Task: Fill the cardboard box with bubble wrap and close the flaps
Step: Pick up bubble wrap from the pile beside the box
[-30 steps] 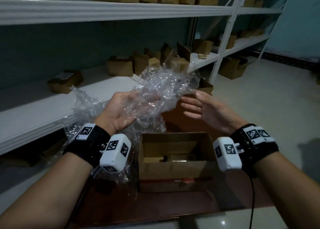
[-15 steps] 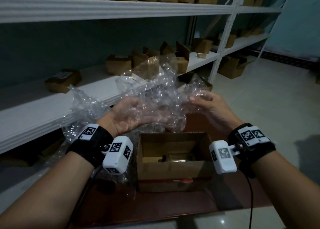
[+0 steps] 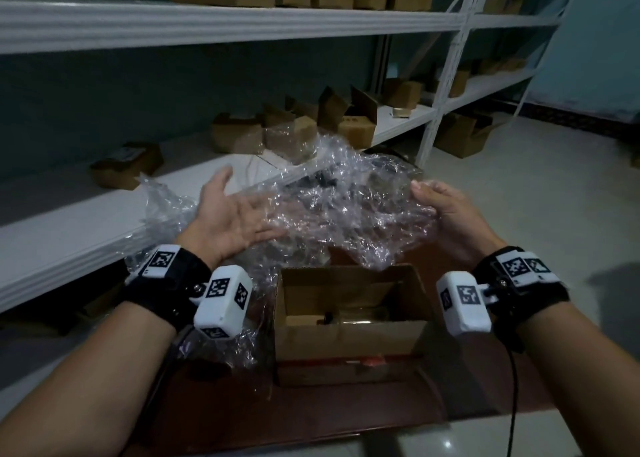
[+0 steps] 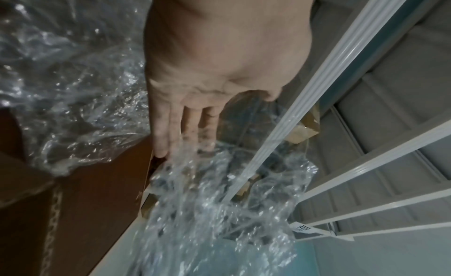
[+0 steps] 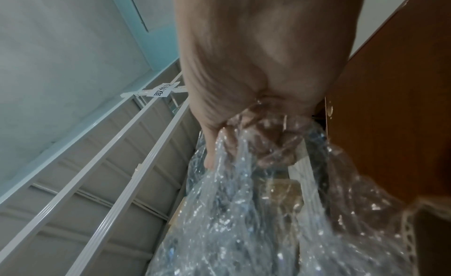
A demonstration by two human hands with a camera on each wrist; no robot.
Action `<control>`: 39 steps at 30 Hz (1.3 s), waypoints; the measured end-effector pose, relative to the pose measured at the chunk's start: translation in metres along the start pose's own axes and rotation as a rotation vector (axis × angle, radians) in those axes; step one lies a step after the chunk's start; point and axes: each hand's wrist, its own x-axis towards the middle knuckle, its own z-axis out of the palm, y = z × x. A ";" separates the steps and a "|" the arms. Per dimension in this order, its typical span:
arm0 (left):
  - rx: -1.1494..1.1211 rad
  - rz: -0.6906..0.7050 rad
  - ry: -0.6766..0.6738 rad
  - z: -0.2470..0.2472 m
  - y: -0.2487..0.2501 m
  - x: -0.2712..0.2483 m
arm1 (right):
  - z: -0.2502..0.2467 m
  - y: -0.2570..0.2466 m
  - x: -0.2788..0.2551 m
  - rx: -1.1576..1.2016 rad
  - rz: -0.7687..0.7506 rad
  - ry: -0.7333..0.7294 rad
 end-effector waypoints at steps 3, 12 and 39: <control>0.135 0.115 -0.023 0.006 0.011 -0.009 | -0.001 -0.005 -0.003 -0.019 0.057 -0.022; 0.156 0.069 -0.168 0.025 -0.001 -0.016 | 0.010 0.000 -0.007 -0.087 0.015 -0.146; 0.732 0.393 -0.704 0.051 0.015 -0.033 | 0.018 -0.014 -0.026 -0.532 -0.045 -0.537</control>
